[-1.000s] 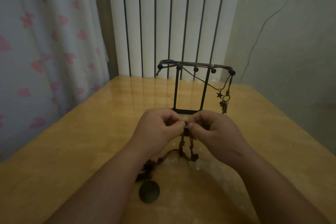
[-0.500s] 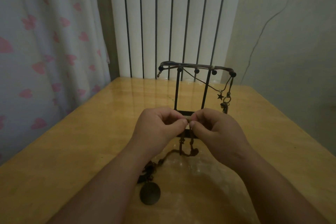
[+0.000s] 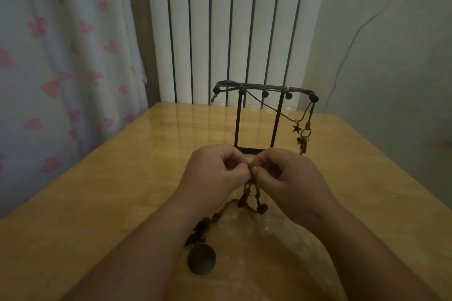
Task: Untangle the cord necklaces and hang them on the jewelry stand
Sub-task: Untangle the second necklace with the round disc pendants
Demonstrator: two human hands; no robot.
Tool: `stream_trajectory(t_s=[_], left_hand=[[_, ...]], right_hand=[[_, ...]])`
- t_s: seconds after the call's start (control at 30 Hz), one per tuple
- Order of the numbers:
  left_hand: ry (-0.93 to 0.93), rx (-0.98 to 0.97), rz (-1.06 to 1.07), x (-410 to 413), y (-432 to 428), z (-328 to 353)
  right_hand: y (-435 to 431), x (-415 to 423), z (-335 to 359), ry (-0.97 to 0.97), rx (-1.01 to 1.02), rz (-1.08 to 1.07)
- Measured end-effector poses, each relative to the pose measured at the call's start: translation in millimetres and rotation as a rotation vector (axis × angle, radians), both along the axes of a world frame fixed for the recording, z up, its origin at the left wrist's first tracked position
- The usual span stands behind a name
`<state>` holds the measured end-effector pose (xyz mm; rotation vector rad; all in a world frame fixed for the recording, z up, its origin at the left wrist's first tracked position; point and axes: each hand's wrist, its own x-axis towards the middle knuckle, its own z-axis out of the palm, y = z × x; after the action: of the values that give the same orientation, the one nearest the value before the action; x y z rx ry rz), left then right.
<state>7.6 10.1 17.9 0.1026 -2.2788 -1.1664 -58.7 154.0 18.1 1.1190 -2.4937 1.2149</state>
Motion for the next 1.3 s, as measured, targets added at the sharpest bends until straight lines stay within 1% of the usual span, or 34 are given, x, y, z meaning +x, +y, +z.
stream_trajectory(t_s=[0.07, 0.17, 0.27, 0.4, 0.57, 0.67, 0.77, 0.87, 1.03, 1.2, 1.3], left_hand=[[-0.003, 0.045, -0.015, -0.9, -1.5, 0.8], [-0.006, 0.183, -0.054, 0.2, -2.6, 1.7], [-0.002, 0.224, -0.053, 0.0, -2.9, 1.6], [-0.021, 0.211, -0.054, -2.1, -4.4, 0.4], [-0.068, 0.173, -0.107, -3.8, -7.0, -1.1], [-0.076, 0.160, -0.152, -3.3, -9.4, -1.4], [-0.081, 0.176, -0.180, -3.2, -10.5, -2.1], [-0.092, 0.170, -0.183, -3.6, -11.3, -2.9], [-0.132, 0.152, -0.206, -4.6, -12.9, -3.7], [-0.206, 0.158, -0.266, -3.3, -17.3, -1.5], [-0.226, 0.155, -0.264, -3.7, -17.2, -2.3]], right_hand=[[-0.1, 0.3, 1.0, -0.023, -0.037, 0.003], [0.7, 0.3, 2.0, -0.062, -0.083, 0.011], [0.6, 0.1, 1.7, -0.062, -0.081, 0.013], [0.5, 0.7, 1.7, -0.050, -0.053, 0.019], [2.5, 1.9, 4.5, -0.044, 0.010, 0.056], [2.7, 1.4, 4.3, -0.056, -0.003, 0.066], [3.5, 1.0, 4.5, -0.001, -0.033, 0.050], [4.4, 2.3, 5.8, 0.056, -0.022, 0.055], [5.6, 4.1, 8.5, 0.116, 0.061, 0.062], [3.0, 8.2, 11.1, 0.230, 0.133, 0.069], [1.9, 7.9, 11.0, 0.254, 0.191, 0.060]])
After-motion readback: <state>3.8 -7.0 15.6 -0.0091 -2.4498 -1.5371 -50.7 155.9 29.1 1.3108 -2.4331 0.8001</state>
